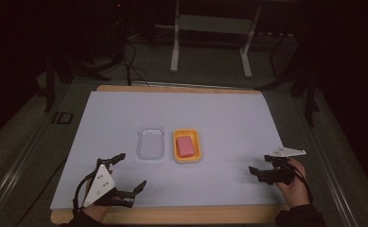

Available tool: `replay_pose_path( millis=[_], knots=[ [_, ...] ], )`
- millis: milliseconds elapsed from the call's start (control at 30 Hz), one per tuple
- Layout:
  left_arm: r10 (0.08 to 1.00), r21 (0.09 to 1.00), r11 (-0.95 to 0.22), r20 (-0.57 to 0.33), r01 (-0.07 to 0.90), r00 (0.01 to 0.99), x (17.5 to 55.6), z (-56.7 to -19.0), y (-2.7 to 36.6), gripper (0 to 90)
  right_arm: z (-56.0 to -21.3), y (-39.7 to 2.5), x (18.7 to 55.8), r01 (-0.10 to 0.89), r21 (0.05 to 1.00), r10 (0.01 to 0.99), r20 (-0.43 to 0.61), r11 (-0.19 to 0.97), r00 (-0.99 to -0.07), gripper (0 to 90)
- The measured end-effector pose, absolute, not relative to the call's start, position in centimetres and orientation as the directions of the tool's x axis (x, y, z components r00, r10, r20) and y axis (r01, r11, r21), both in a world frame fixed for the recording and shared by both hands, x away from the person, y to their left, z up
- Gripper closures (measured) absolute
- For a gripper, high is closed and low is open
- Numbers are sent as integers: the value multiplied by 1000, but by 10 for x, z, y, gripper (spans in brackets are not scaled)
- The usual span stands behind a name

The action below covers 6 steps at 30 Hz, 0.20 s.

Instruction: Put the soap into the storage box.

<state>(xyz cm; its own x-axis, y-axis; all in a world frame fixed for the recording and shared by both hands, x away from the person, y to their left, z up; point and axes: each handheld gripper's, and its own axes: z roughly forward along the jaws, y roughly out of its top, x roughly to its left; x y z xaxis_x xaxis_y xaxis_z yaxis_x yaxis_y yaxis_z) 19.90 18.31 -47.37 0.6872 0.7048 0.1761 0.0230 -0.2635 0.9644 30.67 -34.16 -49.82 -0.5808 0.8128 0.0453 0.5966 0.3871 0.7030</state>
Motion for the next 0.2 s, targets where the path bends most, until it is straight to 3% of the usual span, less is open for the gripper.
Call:
replay_pose_path(
  millis=[200],
  knots=[
    [703,964,-264,176,22,689,199,-474,183,6,-501,-343,308,601,697,816,39,392,-577,148]
  ],
)
